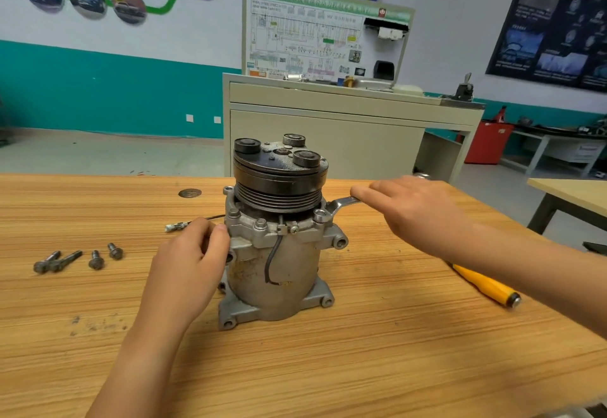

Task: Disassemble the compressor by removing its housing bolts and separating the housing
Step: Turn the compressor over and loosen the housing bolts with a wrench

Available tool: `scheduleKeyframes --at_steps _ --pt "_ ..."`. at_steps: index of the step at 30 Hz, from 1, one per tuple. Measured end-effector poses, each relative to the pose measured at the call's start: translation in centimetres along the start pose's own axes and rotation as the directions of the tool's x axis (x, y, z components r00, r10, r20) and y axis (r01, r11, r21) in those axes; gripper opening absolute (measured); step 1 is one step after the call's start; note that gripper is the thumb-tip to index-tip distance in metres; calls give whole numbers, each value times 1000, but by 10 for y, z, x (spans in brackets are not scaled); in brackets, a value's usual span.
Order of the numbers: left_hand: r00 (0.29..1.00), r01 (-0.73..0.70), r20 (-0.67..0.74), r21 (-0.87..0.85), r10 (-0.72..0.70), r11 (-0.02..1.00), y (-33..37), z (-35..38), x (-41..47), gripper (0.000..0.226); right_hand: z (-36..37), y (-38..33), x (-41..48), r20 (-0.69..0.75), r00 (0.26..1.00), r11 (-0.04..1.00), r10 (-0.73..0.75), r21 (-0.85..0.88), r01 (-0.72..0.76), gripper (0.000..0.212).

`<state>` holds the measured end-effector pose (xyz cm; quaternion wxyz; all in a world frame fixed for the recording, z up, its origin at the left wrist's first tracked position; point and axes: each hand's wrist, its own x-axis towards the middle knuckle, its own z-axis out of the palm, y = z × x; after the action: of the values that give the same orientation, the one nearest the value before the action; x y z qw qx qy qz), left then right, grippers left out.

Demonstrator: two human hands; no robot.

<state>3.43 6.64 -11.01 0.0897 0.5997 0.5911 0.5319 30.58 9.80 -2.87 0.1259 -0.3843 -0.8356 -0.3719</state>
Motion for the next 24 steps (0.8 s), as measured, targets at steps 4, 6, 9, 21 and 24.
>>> scheduleKeyframes --at_steps 4,6,9,21,24 --pt "1000 13 6 14 -13 1000 1 0 1 39 34 -11 21 -184 982 990 52 137 -27 33" --pt "999 31 35 62 -33 998 1 -2 0 47 39 -16 26 -179 982 986 66 160 -37 29" --pt "988 84 123 60 -91 995 -1 -2 0 55 33 -23 15 -153 970 950 190 279 -142 22" --pt "976 98 201 -44 -88 994 10 -1 -10 49 -27 -56 -49 331 894 907 302 189 -376 53" --pt "981 83 185 -99 -64 992 21 11 -28 50 -33 -55 -41 415 864 929 284 104 -356 53"
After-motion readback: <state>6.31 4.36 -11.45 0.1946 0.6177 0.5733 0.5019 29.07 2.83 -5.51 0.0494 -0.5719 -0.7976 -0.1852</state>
